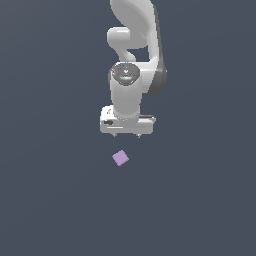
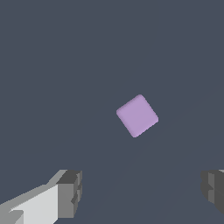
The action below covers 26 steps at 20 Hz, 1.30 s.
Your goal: Pick up the object and move it to a goal position.
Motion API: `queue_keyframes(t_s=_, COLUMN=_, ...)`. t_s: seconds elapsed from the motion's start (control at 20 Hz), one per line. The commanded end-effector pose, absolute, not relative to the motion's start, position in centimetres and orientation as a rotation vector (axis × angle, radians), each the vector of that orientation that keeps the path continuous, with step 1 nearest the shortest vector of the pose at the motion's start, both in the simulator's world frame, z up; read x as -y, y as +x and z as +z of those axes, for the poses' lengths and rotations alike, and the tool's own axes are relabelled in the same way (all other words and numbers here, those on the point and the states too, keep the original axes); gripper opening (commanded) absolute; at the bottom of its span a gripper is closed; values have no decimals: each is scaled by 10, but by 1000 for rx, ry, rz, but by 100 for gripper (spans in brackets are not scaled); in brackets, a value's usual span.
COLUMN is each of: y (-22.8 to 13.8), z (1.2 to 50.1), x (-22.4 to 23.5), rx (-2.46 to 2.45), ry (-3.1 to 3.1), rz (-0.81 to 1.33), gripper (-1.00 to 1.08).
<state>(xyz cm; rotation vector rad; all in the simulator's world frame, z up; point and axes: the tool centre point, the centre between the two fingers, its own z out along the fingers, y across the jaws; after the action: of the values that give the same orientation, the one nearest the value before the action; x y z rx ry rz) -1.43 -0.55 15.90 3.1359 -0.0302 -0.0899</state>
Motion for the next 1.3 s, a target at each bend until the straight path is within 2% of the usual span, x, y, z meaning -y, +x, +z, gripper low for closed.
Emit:
queue_keyframes(t_s=0.0, y=-14, z=159, x=5, rx=30, ry=3136, rz=-90, gripper=108)
queue_keyframes(t_s=0.65, y=-8, z=164, x=9, rx=21, ry=3136, rz=-77, gripper=108)
queue_keyframes(t_s=1.25, y=6, z=129, x=22, rx=398, ry=3156, rz=-217, gripper=108)
